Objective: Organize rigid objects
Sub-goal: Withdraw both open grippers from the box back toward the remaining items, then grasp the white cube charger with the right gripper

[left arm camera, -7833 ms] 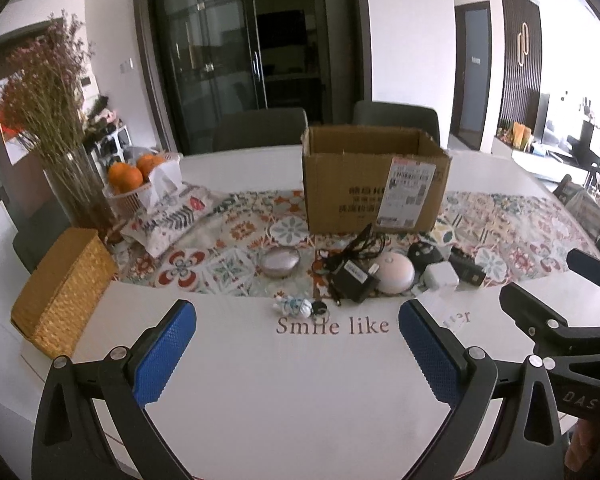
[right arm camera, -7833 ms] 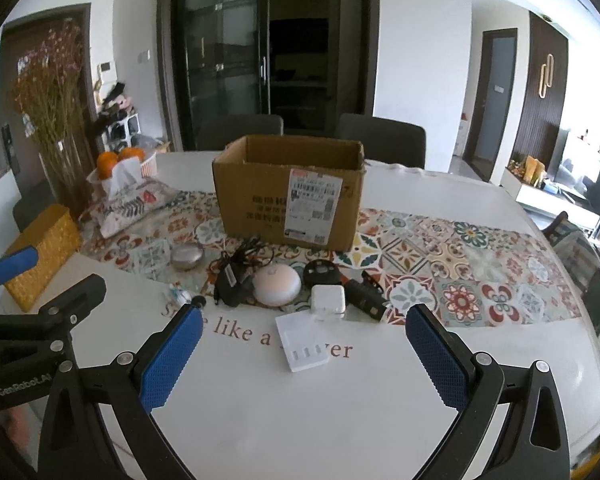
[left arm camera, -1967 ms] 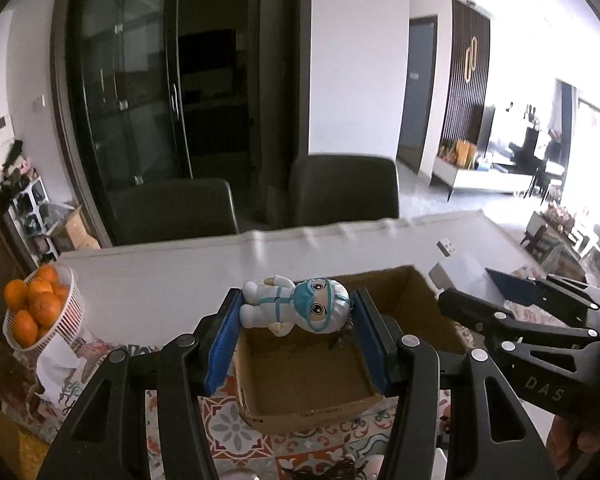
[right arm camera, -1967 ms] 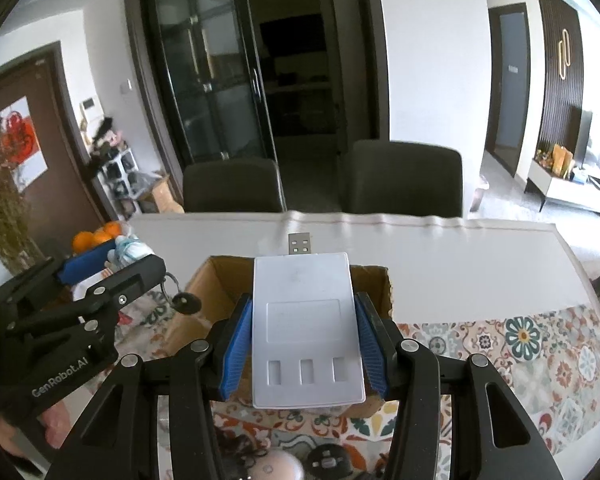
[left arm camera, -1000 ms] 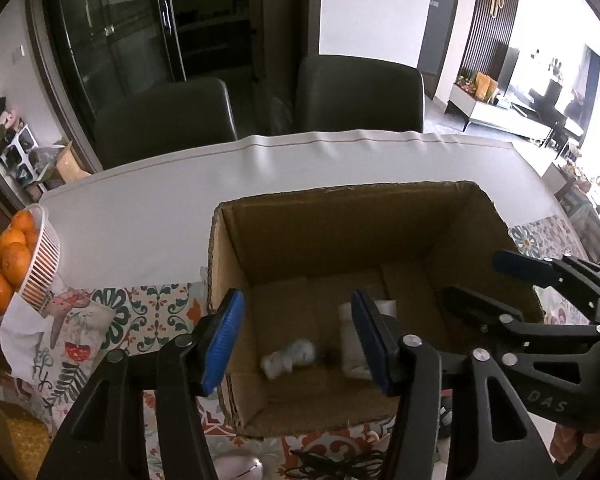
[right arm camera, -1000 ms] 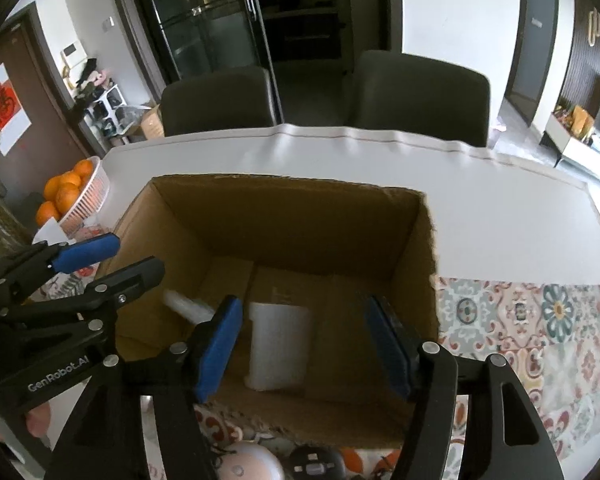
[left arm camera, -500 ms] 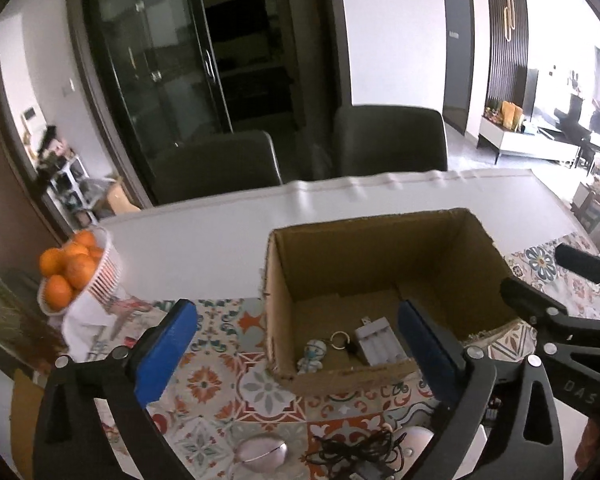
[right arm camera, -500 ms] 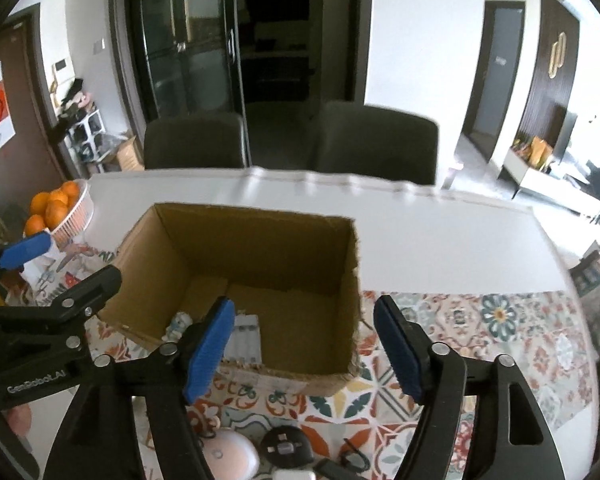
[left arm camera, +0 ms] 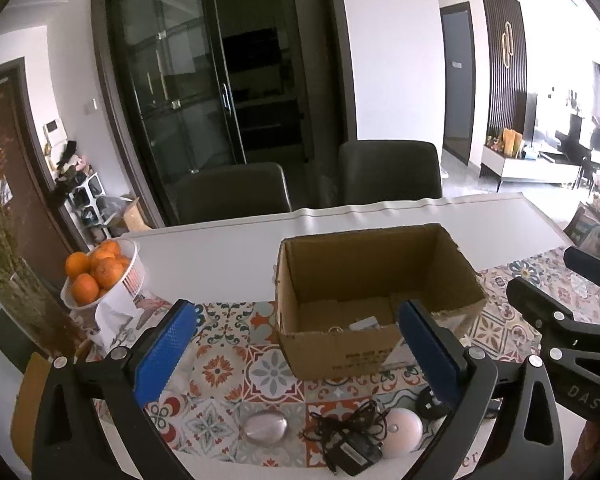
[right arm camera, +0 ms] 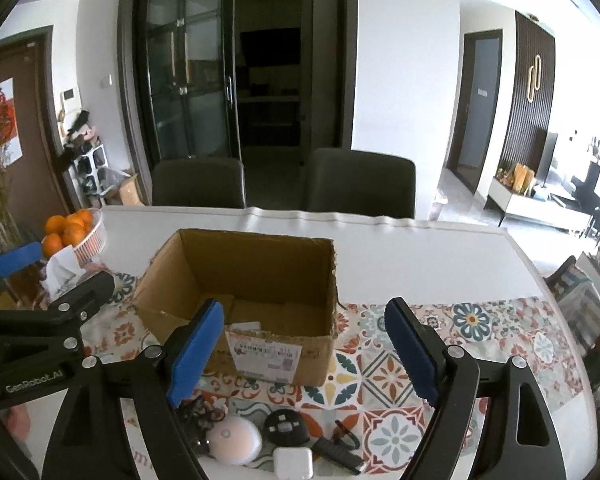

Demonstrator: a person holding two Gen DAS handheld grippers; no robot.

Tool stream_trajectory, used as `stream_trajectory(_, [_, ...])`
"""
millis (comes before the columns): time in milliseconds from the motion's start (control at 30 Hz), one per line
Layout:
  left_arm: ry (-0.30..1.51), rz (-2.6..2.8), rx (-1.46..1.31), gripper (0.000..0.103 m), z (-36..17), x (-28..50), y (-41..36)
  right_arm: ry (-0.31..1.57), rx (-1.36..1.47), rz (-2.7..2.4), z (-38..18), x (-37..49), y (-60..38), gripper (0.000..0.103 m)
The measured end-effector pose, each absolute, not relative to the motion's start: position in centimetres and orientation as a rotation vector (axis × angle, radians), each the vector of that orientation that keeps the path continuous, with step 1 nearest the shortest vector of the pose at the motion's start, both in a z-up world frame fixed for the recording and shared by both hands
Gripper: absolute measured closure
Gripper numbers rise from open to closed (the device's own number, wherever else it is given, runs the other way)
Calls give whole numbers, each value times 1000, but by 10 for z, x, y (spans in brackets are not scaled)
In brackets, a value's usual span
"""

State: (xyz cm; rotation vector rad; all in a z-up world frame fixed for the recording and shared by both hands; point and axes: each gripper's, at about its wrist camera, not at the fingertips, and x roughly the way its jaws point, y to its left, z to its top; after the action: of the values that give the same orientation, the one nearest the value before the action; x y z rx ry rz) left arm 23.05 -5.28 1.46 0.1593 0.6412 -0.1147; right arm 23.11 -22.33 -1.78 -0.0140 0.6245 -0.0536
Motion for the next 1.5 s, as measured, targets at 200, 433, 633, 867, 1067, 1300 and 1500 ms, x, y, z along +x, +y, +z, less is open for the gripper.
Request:
stream_trajectory(200, [633, -118, 167, 0, 8, 212, -52, 609, -5, -44, -23, 210, -221, 20])
stream_trajectory(433, [657, -131, 152, 0, -9, 198, -50, 629, -16, -27, -40, 196, -217, 20])
stream_trajectory(633, [717, -131, 115, 0, -29, 187, -48, 635, -40, -29, -51, 186, -215, 20])
stream_trajectory(867, [725, -137, 100, 0, -51, 170, -44, 652, -49, -10, -71, 175, -212, 20])
stream_trajectory(1067, [720, -129, 94, 0, -68, 157, -40, 678, -56, 8, -95, 164, -208, 20])
stream_trajectory(1300, [768, -116, 95, 0, -96, 153, -40, 734, -40, 18, -123, 158, -207, 20])
stream_trajectory(1500, [801, -114, 109, 0, -117, 152, -45, 781, -39, 28, -147, 158, -210, 22])
